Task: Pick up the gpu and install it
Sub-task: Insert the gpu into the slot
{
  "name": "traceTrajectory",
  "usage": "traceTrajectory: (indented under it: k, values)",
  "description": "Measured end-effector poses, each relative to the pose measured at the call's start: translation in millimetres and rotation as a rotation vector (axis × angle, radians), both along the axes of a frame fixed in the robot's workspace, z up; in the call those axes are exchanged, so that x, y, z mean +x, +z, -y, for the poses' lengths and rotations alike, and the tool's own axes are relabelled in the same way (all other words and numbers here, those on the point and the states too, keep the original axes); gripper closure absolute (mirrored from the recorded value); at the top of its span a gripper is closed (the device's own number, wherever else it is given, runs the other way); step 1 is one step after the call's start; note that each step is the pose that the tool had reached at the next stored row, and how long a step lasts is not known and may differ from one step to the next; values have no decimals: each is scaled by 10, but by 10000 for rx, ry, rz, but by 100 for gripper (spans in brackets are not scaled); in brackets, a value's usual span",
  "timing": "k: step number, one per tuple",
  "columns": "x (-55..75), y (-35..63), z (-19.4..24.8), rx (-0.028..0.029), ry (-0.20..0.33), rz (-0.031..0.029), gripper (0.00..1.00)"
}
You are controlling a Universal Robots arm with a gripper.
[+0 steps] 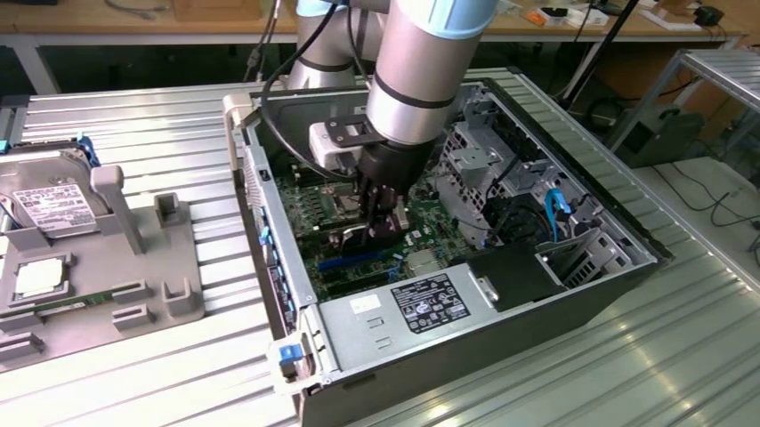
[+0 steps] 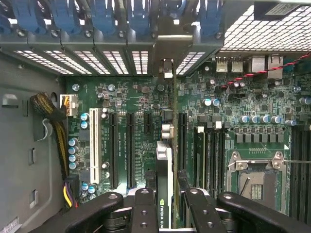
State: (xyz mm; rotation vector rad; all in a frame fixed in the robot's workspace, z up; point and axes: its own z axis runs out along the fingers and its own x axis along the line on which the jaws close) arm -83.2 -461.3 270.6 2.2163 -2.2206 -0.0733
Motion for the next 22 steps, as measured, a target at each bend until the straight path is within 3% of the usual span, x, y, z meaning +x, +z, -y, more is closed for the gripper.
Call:
traceTrajectory:
  k: [22]
  values:
    - [-26, -74, 0, -4, -20, -2, 73]
